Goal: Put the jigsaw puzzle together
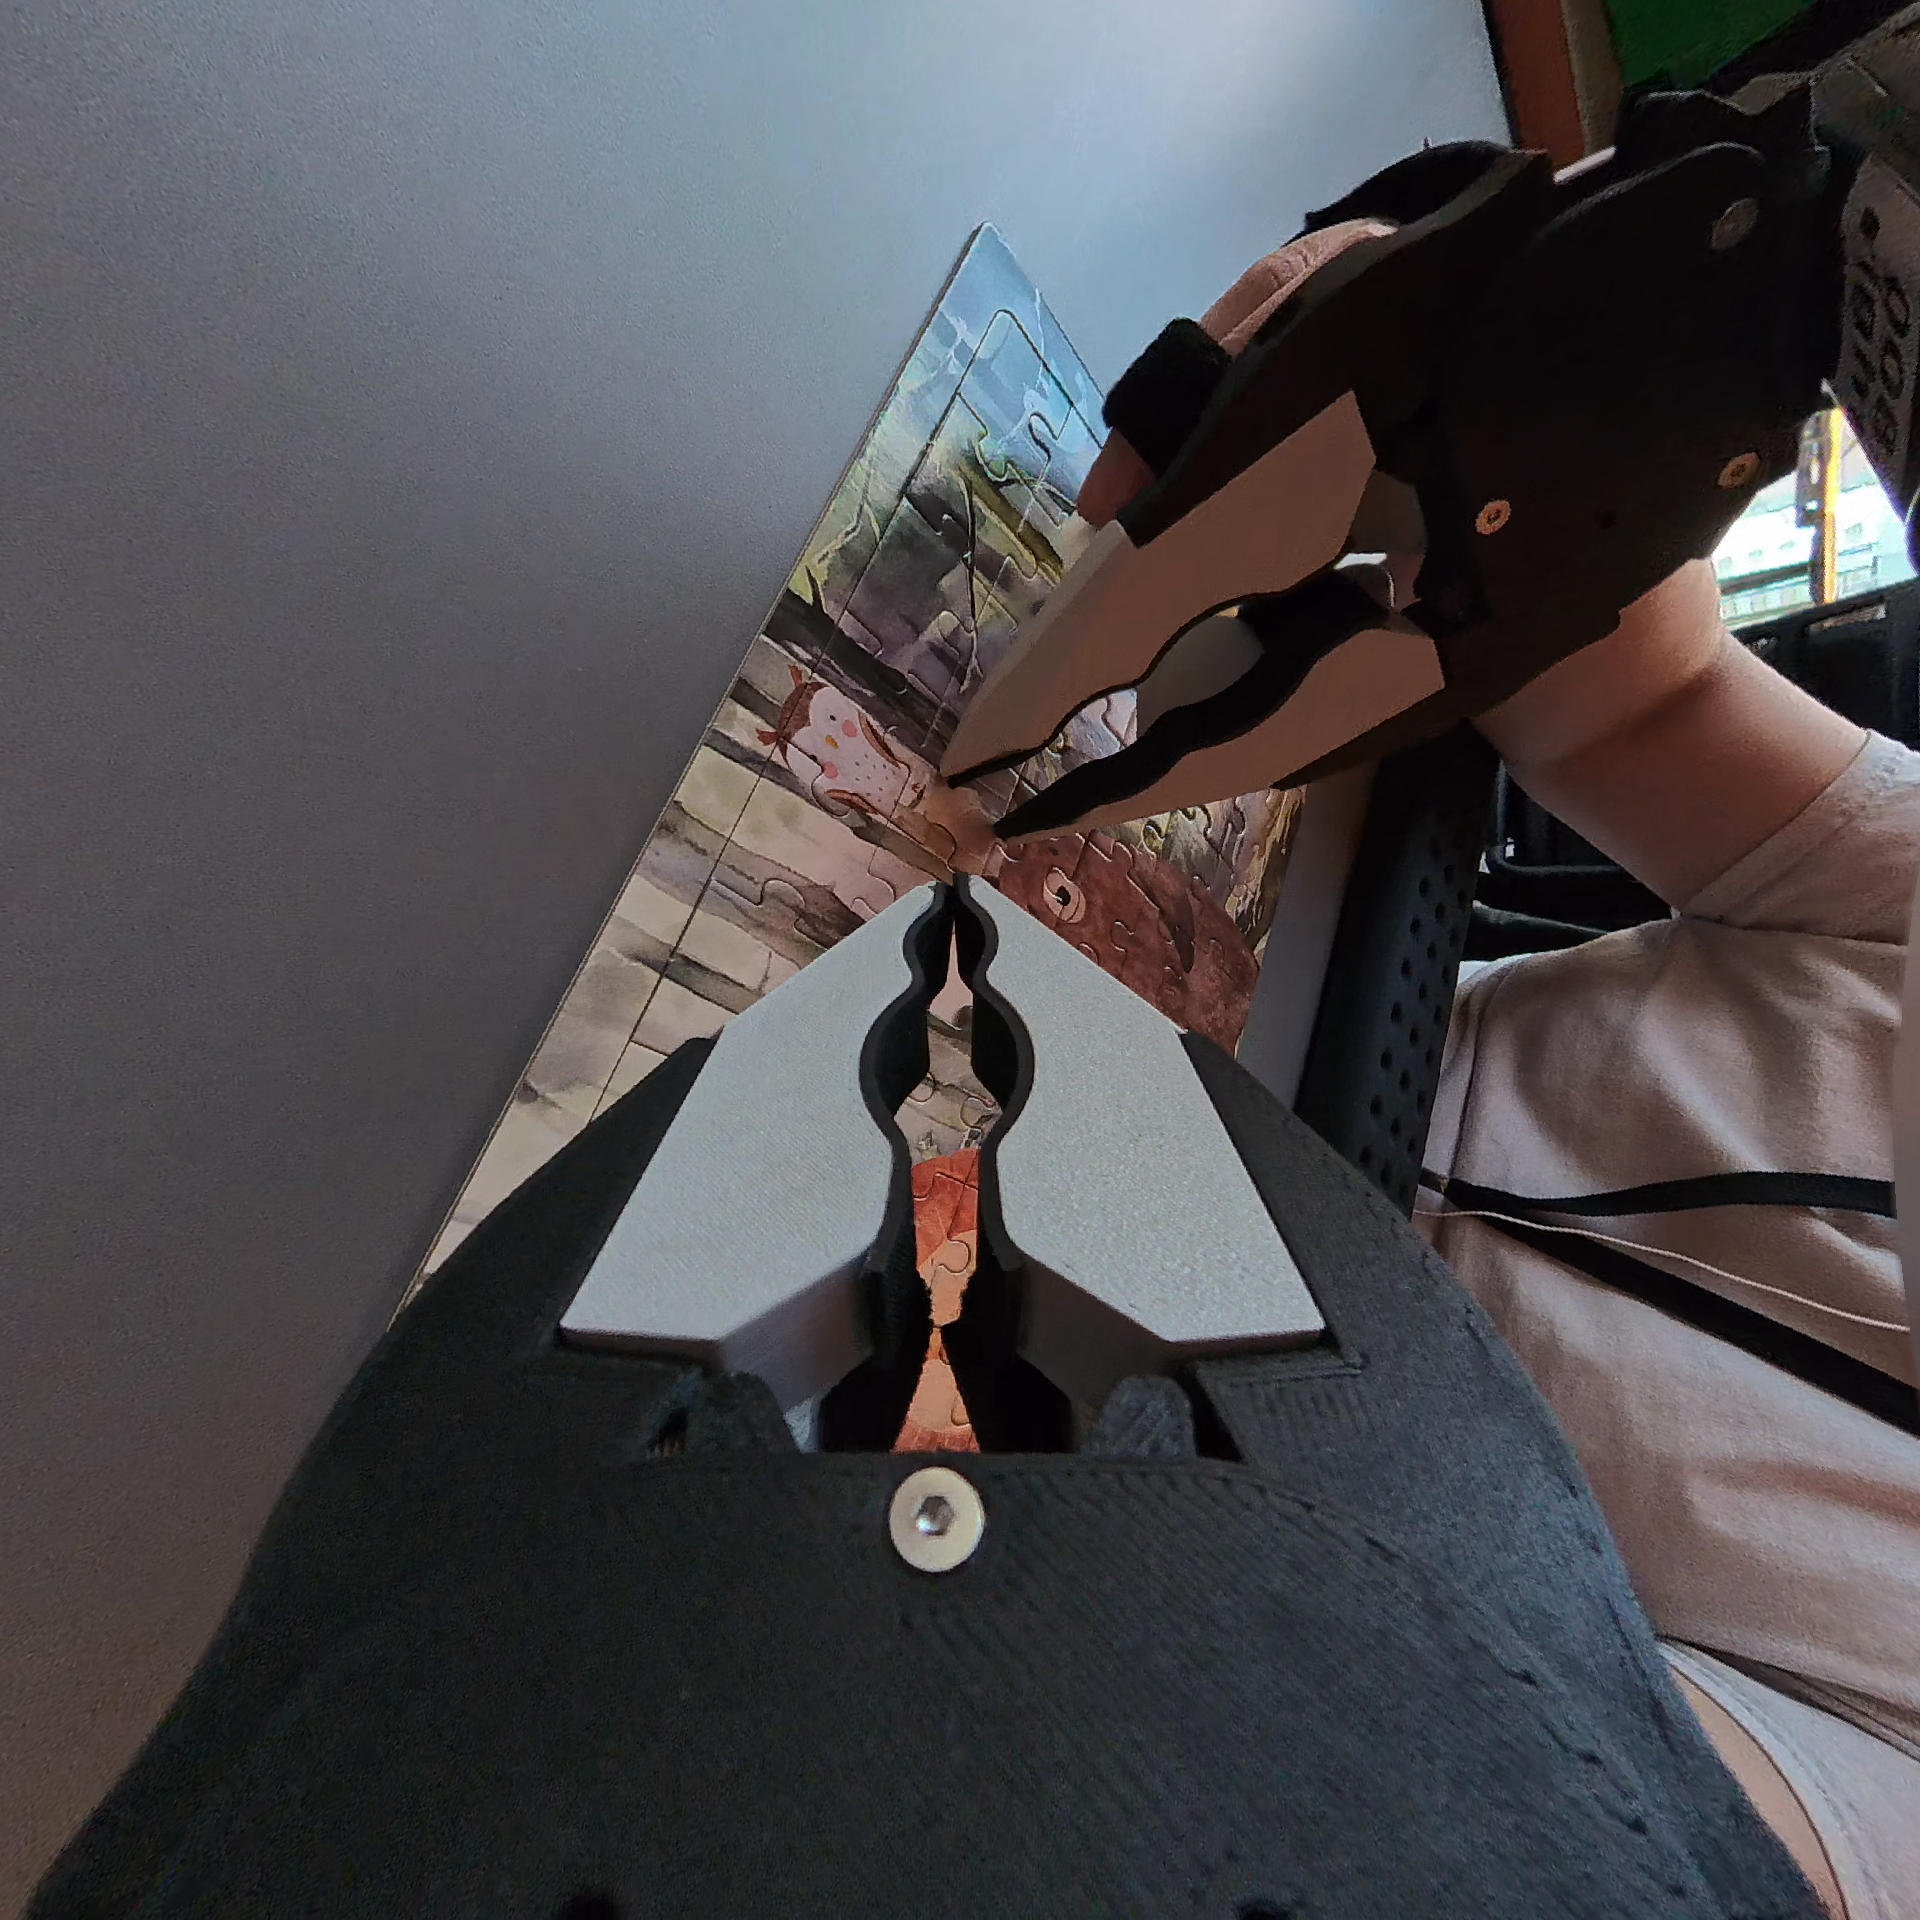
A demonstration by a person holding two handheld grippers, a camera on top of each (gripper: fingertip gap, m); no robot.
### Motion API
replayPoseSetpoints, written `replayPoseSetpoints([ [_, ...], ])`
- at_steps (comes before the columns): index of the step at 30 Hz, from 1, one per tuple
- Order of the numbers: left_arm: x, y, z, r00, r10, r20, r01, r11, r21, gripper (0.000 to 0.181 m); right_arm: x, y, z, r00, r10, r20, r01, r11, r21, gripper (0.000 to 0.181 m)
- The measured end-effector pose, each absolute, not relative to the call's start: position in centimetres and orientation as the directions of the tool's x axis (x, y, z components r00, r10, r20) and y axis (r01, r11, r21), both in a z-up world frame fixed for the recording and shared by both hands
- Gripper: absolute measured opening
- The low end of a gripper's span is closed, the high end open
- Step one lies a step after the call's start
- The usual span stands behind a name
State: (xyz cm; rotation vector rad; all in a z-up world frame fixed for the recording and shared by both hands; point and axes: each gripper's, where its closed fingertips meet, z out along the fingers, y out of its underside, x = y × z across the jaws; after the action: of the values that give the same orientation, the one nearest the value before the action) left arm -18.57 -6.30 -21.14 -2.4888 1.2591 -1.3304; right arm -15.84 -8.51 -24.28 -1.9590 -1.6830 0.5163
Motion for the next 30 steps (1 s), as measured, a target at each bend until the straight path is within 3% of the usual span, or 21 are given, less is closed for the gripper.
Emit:
replayPoseSetpoints([
  [11,-18.3,-6.6,-21.2,0.292,-0.679,0.674,-0.641,-0.662,-0.389,0.0,-15.8,-8.1,-24.3,0.205,0.979,-0.022,0.77,-0.175,-0.614,0.014],
  [15,-18.2,-6.6,-21.1,0.279,-0.679,0.678,-0.64,-0.658,-0.395,0.0,-15.6,-7.7,-22.8,0.161,0.982,0.094,0.745,-0.058,-0.665,0.003],
  [18,-18.4,-6.3,-20.5,0.271,-0.686,0.675,-0.62,-0.661,-0.423,0.0,-14.0,-7.8,-13.0,0.221,0.942,0.253,0.603,0.072,-0.795,0.009],
  [21,-18.5,-5.8,-20.2,0.27,-0.711,0.649,-0.61,-0.648,-0.457,0.0,-7.2,-9.0,-0.2,0.471,0.772,0.426,0.478,0.182,-0.859,0.02],
  [23,-18.5,-5.6,-20.0,0.266,-0.738,0.62,-0.61,-0.627,-0.485,0.0,-0.7,-10.6,4.0,0.63,0.636,0.446,0.455,0.163,-0.875,0.025],
  [26,-17.6,-5.2,-18.4,0.213,-0.779,0.59,-0.565,-0.591,-0.575,0.0,11.1,-12.0,2.4,0.818,0.386,0.427,0.475,-0.033,-0.88,0.026],
  [30,-17.3,-3.4,-16.3,0.243,-0.829,0.503,-0.48,-0.553,-0.681,0.0,23.7,-16.1,-7.7,0.954,0.161,0.253,0.294,-0.348,-0.89,0.033],
])
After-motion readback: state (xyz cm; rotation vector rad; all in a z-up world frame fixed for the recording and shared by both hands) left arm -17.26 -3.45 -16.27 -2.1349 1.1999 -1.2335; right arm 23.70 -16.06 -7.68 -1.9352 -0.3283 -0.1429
